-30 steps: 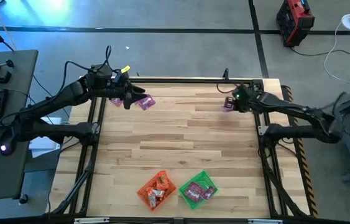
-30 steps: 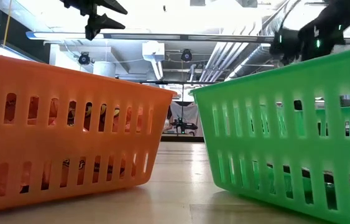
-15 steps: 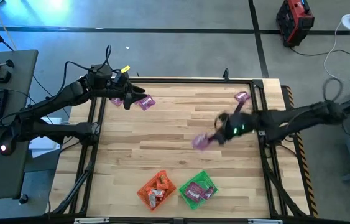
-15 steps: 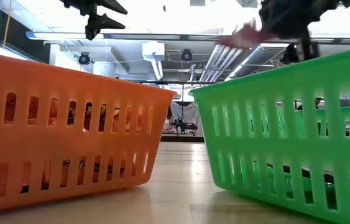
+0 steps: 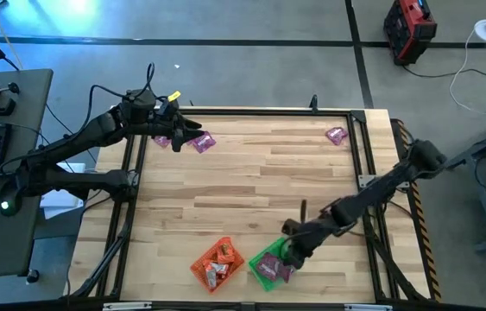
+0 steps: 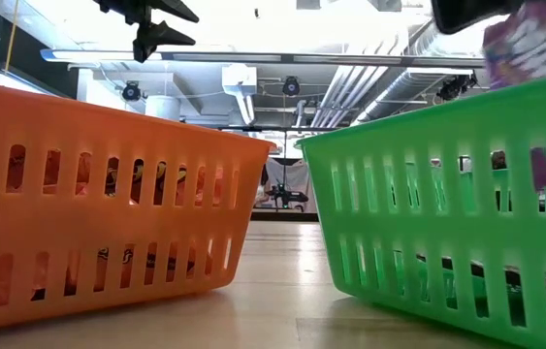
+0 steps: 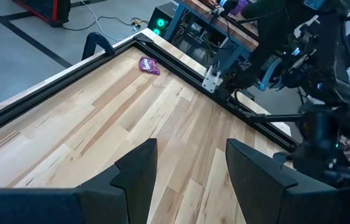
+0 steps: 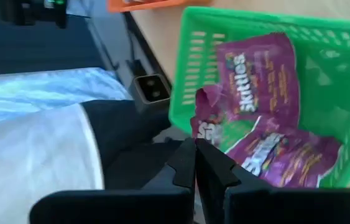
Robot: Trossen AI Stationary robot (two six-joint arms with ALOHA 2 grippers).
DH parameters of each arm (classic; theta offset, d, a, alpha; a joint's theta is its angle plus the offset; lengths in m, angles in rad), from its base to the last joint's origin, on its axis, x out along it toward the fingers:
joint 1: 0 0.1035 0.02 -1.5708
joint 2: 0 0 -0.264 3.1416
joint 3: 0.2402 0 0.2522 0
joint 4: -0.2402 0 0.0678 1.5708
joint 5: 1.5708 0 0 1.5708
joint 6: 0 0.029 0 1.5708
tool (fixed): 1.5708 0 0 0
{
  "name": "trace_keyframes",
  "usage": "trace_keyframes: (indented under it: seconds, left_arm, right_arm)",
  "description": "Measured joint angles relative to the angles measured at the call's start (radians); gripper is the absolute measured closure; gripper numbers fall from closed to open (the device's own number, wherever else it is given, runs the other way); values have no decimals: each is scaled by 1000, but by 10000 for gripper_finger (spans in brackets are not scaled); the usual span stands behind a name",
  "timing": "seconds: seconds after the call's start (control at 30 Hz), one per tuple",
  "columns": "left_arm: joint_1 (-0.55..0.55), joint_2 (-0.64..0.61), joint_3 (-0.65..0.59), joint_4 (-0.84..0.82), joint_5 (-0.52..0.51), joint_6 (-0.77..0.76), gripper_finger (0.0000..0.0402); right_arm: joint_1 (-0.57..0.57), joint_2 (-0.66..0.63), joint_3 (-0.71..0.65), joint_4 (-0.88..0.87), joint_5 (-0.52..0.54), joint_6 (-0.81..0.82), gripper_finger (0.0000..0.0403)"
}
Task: Sort candy by brand, put in halloween buckets
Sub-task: Put the purple candy into the green basket
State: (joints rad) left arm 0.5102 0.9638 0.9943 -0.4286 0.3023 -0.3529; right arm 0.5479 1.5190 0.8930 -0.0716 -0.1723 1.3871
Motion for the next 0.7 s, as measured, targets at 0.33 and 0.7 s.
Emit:
trace_keyframes:
  seconds: [0.33, 0.7]
  left_arm:
    - [0, 0, 0, -2, 9, -1, 220]
    - [0, 0, 0, -24, 13, 7, 220]
  right_arm:
    - [-44, 73, 116, -122, -18, -51, 387]
    - [-79, 61, 120, -189, -153, -76, 217]
